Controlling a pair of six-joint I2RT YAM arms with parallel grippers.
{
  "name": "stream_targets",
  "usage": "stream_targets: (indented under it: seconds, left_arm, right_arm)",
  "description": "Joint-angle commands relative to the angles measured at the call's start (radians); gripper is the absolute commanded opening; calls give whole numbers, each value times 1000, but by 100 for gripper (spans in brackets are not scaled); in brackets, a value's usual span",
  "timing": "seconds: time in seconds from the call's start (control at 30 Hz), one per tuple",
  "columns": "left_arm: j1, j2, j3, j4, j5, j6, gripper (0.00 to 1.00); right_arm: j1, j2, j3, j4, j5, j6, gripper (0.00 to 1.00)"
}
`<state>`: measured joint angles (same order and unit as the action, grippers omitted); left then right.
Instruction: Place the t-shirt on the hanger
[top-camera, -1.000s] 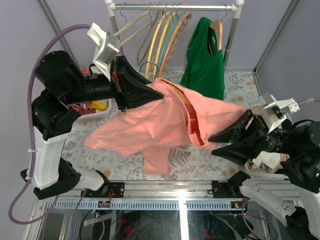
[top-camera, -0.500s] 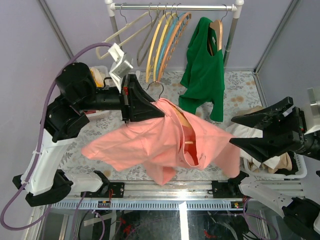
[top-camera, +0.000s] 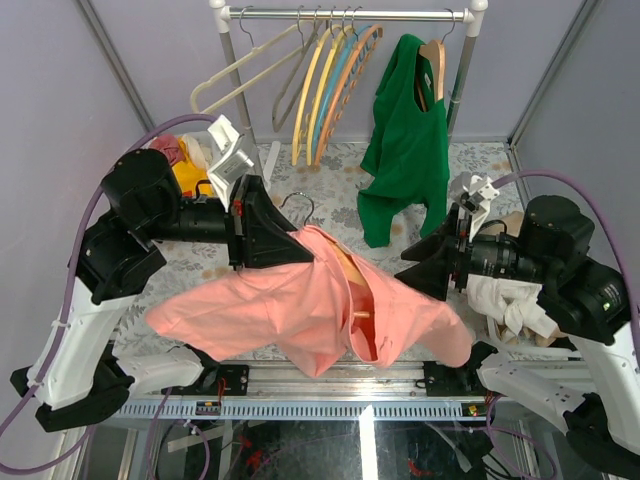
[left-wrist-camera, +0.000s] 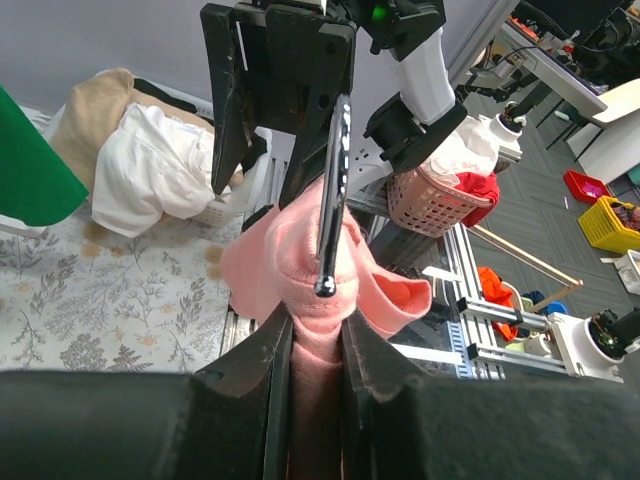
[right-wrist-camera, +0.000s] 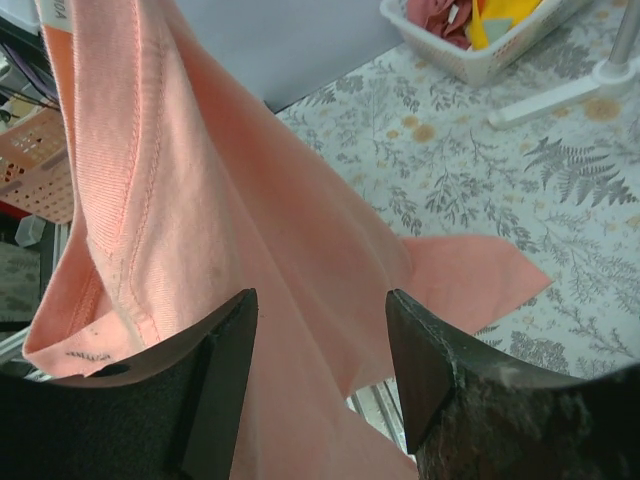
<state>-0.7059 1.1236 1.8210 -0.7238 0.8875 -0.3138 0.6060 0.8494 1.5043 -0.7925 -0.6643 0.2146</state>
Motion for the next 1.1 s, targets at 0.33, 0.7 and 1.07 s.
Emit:
stream_targets:
  seconds: [0.33, 0.7, 1.07]
  left_arm:
    - [2, -52, -135, 9, 42, -26, 0]
    - [2, -55, -171, 14, 24, -24, 0]
    - [2, -43, -187, 19, 8, -22, 0]
  right_arm:
    - [-2, -78, 4, 75, 37, 2, 66]
    - [-2, -90, -125, 202, -207, 79, 50]
    - [-1, -83, -187, 253, -273, 85, 46]
